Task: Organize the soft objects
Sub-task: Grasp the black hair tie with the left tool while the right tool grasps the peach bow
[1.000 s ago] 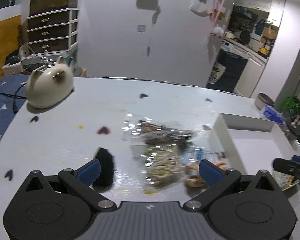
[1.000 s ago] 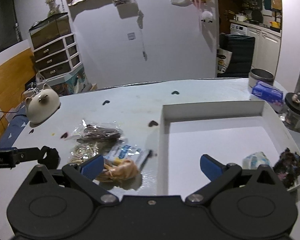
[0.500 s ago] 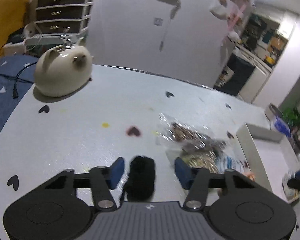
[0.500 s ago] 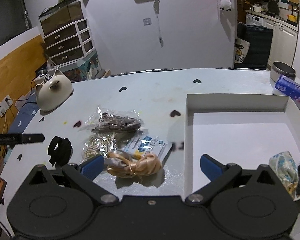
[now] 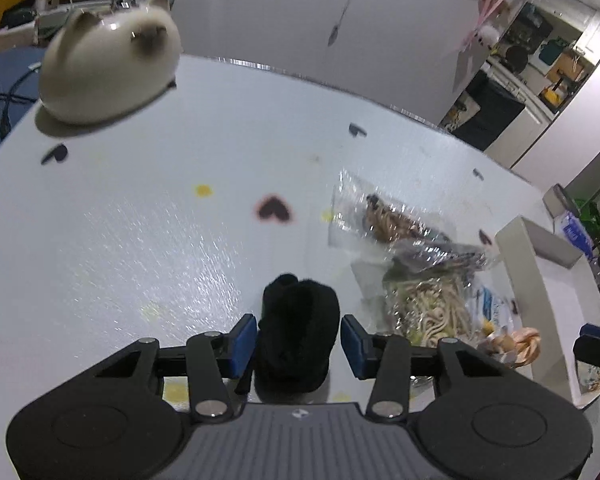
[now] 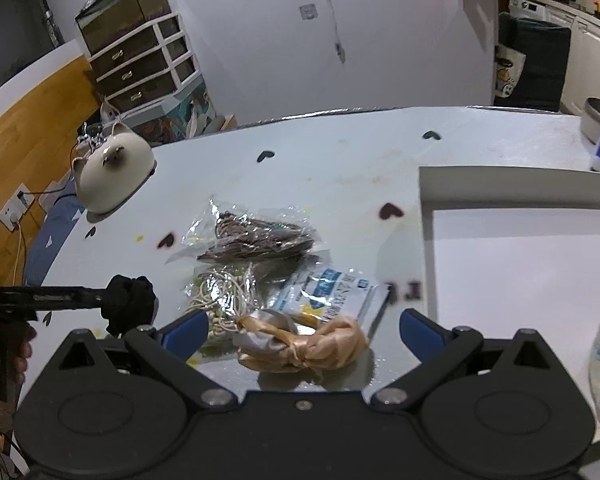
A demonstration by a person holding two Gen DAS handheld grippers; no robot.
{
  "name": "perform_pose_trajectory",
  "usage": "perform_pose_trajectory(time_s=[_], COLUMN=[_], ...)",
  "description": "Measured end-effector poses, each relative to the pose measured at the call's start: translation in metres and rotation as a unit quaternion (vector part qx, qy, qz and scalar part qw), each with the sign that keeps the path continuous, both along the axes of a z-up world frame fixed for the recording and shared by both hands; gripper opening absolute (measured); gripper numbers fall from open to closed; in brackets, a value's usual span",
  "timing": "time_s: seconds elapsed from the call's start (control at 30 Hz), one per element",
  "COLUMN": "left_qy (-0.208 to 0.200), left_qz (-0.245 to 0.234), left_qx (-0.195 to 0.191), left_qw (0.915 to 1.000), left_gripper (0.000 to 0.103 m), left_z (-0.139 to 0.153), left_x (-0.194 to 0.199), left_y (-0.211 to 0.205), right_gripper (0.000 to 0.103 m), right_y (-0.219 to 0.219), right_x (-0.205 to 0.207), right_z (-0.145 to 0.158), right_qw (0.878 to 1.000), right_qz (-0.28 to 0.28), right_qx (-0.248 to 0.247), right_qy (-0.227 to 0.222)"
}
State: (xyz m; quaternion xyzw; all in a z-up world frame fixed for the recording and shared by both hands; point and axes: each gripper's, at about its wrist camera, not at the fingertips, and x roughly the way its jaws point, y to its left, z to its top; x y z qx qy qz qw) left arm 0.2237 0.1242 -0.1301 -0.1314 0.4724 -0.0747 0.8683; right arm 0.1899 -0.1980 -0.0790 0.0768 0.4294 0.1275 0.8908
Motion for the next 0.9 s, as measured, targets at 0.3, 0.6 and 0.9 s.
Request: perform_pose_trajectory(time_s=[0.3,0.6,0.9], left_qy=[0.017,0.019,0.006], left_qz=[0.007,0.017,0.022], left_qx=[0.003,-0.009,-0.023], left_qw=[0.9998,0.9996,0.9995], left_gripper=[0.039,0.024,0.024], left_z=[-0.019,-0.016,-0.004], left_x=[0.004,-0.004,-0.013], left_y=[-0.002,-0.001,-0.004], right_gripper=[0.103,0.102,0.078], right_y=[0.008,0.018,0.028], right_x=[0.015,0.029,0.034], right_z=[-0.016,-0.036,-0.052], right_qw=[1.000,0.998,0.996], right_qz=[0.004,0.005,0.003], right_qx=[-0.002,-0.004,-0.031], right_qy=[0.030,0.062,0.080])
